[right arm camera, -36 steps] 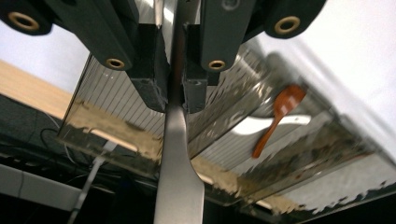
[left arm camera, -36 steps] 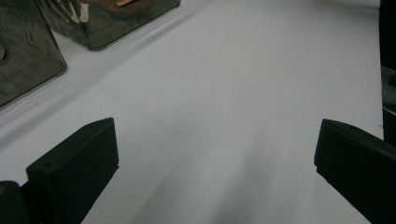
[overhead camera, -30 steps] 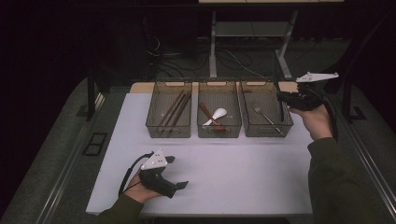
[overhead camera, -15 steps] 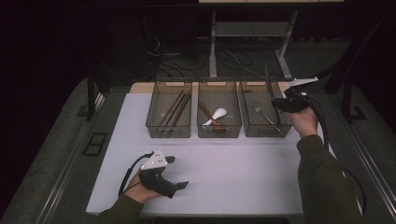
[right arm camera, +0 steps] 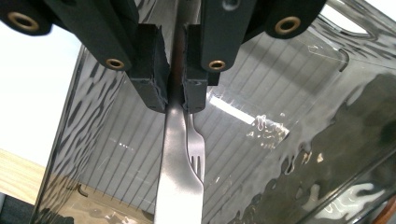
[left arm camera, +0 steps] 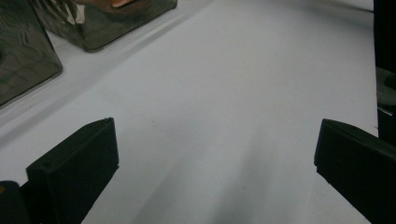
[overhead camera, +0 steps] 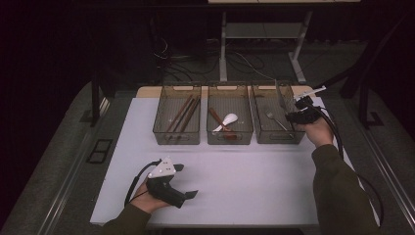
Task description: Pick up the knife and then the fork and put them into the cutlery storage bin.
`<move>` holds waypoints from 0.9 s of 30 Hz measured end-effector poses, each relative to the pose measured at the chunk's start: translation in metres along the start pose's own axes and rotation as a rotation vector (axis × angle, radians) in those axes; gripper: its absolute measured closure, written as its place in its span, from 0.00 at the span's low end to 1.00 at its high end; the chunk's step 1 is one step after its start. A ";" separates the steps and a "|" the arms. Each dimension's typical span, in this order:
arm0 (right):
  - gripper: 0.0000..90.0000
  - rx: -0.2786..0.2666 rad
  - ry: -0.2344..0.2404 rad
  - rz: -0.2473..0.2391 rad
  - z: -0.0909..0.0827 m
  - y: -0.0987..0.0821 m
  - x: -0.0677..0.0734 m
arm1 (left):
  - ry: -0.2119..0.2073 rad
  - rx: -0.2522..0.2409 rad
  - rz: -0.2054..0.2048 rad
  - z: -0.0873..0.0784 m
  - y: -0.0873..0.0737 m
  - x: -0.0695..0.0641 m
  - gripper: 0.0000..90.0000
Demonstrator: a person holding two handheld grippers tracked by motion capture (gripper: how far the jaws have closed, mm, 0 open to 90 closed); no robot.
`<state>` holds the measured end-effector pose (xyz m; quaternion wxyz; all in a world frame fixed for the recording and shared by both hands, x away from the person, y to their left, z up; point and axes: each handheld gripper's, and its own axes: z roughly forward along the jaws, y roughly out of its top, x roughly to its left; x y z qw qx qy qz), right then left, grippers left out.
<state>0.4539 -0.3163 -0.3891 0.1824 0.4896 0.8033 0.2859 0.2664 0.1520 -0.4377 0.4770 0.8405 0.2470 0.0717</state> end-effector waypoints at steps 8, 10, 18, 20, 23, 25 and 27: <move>0.84 0.014 -0.015 -0.011 0.003 0.002 0.002 | -0.001 0.000 0.003 0.000 0.000 0.000 0.00; 0.79 0.005 -0.014 -0.003 0.002 0.002 0.002 | -0.002 0.000 0.002 0.000 0.000 0.000 0.00; 0.56 -0.063 0.043 0.070 -0.006 0.002 -0.004 | 0.000 -0.002 -0.003 0.000 0.000 0.000 0.00; 0.51 -0.085 0.070 0.089 -0.008 0.002 -0.004 | 0.000 -0.001 -0.004 0.000 0.000 0.000 0.00; 0.44 -0.115 0.068 0.107 -0.013 0.004 -0.001 | -0.001 0.006 0.000 0.000 0.000 0.001 0.00; 0.40 -0.132 0.066 0.104 -0.014 0.004 0.001 | -0.002 0.007 0.000 0.000 0.000 0.001 0.00; 0.37 -0.144 0.082 0.107 -0.015 0.003 0.003 | -0.001 0.007 -0.002 0.000 0.000 0.001 0.00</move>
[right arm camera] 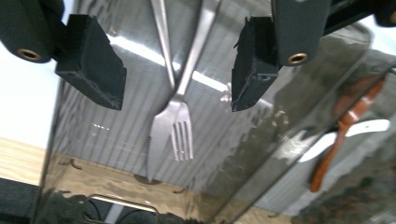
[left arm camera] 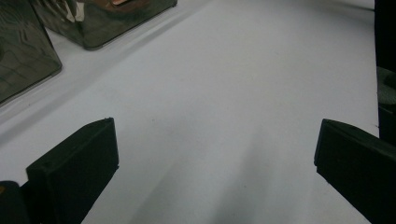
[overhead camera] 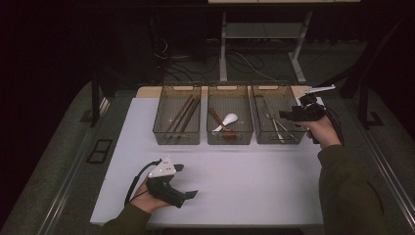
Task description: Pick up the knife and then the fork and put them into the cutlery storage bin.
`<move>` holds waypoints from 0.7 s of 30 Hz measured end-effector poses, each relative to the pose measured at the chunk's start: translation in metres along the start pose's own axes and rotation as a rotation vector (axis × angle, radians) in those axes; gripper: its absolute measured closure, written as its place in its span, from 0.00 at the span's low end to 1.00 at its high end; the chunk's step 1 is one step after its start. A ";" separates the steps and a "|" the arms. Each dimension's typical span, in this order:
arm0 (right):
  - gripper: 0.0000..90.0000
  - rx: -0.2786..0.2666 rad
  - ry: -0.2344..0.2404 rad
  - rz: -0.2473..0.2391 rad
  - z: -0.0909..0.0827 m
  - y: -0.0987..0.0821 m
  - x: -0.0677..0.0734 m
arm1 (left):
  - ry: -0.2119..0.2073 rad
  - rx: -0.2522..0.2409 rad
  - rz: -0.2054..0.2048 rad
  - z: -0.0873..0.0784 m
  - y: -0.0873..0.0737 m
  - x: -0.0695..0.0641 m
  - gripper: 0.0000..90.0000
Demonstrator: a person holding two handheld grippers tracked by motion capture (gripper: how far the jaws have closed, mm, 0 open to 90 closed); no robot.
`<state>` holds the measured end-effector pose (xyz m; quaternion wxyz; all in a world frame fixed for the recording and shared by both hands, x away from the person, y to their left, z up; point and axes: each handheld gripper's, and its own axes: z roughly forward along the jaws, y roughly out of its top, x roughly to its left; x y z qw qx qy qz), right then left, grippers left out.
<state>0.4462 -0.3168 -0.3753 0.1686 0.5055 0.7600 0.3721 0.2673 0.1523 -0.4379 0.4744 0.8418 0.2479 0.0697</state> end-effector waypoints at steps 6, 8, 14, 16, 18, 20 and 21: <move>0.28 -0.042 0.006 -0.025 -0.005 0.000 0.005 | -0.003 0.001 -0.004 0.000 0.000 0.001 0.00; 0.26 -0.054 0.019 -0.037 -0.007 -0.001 0.006 | -0.005 0.003 -0.002 0.000 0.000 0.001 0.00; 0.20 -0.099 0.048 -0.049 -0.018 -0.007 0.014 | -0.005 0.002 -0.004 -0.001 0.000 0.003 0.00; 0.17 -0.106 0.049 -0.053 -0.021 -0.010 0.017 | -0.003 0.002 -0.008 -0.001 0.000 0.004 0.00; 0.15 -0.120 0.058 -0.064 -0.025 -0.013 0.020 | 0.000 0.004 -0.009 -0.001 0.000 0.004 0.00; 0.15 -0.127 0.063 -0.063 -0.027 -0.016 0.022 | 0.000 0.006 -0.005 -0.002 0.000 0.004 0.00; 0.15 -0.130 0.067 -0.066 -0.028 -0.018 0.024 | 0.000 0.006 -0.003 -0.002 0.000 0.004 0.00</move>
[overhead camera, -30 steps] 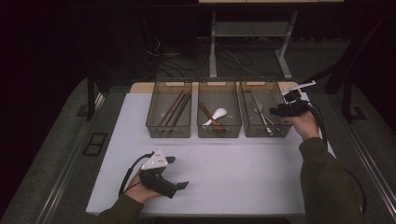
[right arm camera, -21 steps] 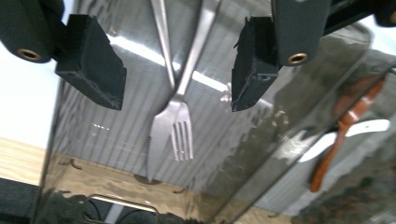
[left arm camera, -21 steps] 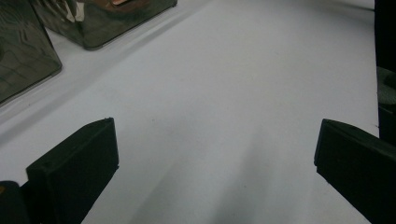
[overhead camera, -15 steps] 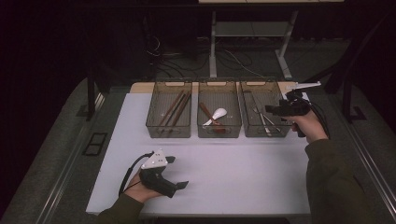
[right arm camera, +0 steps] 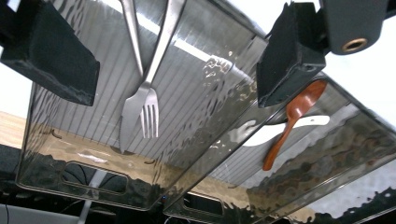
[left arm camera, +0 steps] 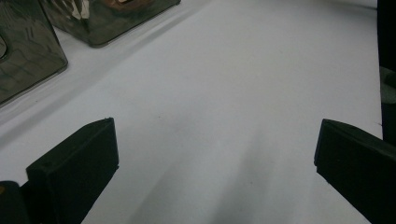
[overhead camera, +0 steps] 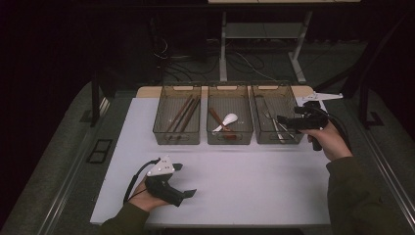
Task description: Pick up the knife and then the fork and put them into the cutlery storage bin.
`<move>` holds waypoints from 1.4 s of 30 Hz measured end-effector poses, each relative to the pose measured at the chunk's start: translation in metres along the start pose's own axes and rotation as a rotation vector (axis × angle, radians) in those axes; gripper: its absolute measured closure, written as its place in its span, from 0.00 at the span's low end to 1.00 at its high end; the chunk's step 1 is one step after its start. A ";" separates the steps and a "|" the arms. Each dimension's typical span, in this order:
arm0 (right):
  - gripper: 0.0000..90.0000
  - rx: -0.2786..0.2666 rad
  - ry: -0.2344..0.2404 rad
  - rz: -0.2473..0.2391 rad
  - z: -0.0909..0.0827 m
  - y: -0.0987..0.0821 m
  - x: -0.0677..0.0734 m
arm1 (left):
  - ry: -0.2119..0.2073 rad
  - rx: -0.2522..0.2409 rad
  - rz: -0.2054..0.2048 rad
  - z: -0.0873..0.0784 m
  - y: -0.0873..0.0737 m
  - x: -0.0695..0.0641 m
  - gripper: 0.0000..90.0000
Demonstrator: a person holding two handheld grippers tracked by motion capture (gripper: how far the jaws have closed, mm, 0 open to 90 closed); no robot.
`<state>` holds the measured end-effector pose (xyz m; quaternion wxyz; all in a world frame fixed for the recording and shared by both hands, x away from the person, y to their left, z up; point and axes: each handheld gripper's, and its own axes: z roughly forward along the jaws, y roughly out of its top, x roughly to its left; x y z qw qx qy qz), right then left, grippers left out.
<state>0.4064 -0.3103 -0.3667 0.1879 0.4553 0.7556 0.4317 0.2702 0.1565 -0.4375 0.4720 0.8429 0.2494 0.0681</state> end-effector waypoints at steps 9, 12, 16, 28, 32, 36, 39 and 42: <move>0.15 -0.024 0.061 -0.034 -0.012 -0.016 0.019 | -0.002 -0.004 -0.001 -0.001 -0.001 0.000 0.00; 0.15 -0.041 0.079 -0.048 -0.016 -0.022 0.027 | -0.001 -0.005 -0.003 -0.001 -0.001 0.000 0.00; 0.15 -0.059 0.099 -0.056 -0.023 -0.030 0.036 | -0.002 -0.006 -0.003 -0.002 -0.001 0.000 0.00; 0.15 -0.062 0.130 -0.087 -0.036 -0.063 0.053 | 0.004 -0.004 -0.001 -0.003 -0.001 0.000 0.00; 0.15 -0.047 0.138 -0.090 -0.036 -0.076 0.056 | 0.006 -0.008 -0.002 -0.004 -0.001 0.000 0.00; 0.15 -0.040 0.172 -0.079 -0.037 -0.091 0.059 | 0.013 -0.006 0.001 -0.006 -0.002 0.001 0.00; 0.15 -0.047 0.195 -0.056 -0.037 -0.099 0.060 | 0.017 -0.005 0.002 -0.007 -0.002 0.002 0.00; 0.15 -0.043 0.211 -0.055 -0.039 -0.106 0.062 | 0.018 -0.005 0.002 -0.007 -0.002 0.002 0.00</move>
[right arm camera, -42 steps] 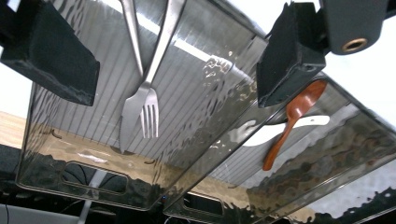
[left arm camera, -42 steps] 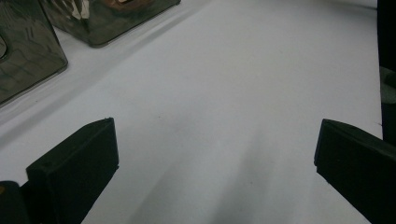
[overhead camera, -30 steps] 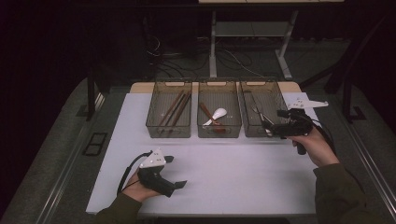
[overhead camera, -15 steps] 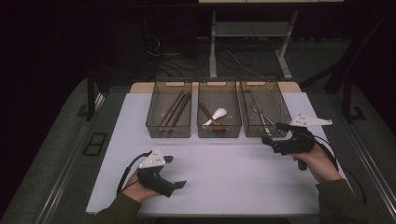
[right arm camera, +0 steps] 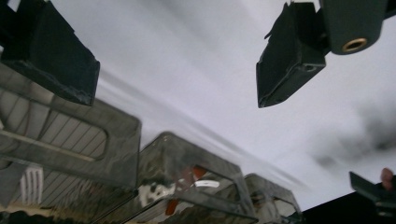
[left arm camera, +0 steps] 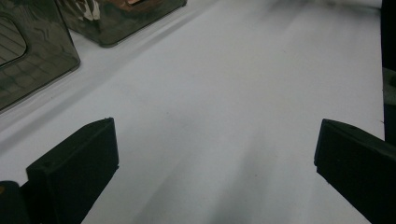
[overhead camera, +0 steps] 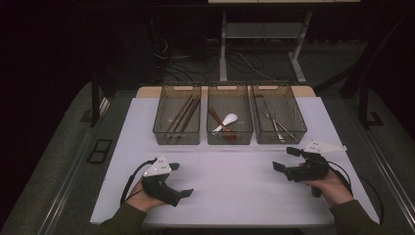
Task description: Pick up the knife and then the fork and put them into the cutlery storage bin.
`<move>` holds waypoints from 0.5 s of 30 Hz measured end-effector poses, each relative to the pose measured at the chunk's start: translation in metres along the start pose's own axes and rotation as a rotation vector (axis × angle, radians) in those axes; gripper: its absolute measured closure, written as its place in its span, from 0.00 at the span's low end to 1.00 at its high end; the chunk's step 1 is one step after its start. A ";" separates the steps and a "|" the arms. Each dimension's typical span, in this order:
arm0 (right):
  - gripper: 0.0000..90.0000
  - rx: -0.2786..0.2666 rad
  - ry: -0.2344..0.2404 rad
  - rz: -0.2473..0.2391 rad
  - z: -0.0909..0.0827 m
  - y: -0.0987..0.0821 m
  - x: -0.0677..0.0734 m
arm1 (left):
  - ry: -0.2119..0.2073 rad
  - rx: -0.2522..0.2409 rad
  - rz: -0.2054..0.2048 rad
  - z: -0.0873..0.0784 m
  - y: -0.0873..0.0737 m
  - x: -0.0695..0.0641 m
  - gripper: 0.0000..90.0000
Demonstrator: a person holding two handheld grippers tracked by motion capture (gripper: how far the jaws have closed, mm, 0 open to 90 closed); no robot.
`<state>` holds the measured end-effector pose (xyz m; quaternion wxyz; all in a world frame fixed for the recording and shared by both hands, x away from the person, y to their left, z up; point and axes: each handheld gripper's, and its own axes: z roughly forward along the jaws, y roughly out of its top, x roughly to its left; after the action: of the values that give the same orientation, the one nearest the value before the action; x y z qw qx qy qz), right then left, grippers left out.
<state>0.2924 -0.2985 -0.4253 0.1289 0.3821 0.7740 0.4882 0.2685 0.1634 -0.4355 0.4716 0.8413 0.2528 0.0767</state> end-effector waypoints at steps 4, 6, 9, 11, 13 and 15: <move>0.15 0.005 0.006 -0.009 -0.002 -0.008 0.005 | 0.002 -0.005 -0.003 0.000 0.000 -0.001 0.00; 0.15 0.014 0.007 -0.022 -0.003 -0.011 0.008 | 0.000 -0.006 0.002 0.000 0.000 -0.001 0.00; 0.15 0.023 0.018 -0.035 -0.005 -0.016 0.013 | -0.001 0.002 0.000 0.001 0.000 -0.001 0.00; 0.15 0.025 0.018 -0.044 -0.006 -0.019 0.017 | 0.000 0.002 -0.004 0.001 0.000 -0.001 0.00; 0.15 0.030 0.019 -0.051 -0.007 -0.021 0.019 | 0.000 -0.001 -0.006 0.001 0.000 -0.002 0.00; 0.15 0.027 0.023 -0.062 -0.009 -0.022 0.021 | -0.001 0.001 -0.002 0.001 0.000 -0.002 0.00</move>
<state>0.2629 -0.2949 -0.4364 0.1298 0.3540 0.7934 0.4780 0.2674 0.1620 -0.4358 0.4712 0.8414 0.2534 0.0755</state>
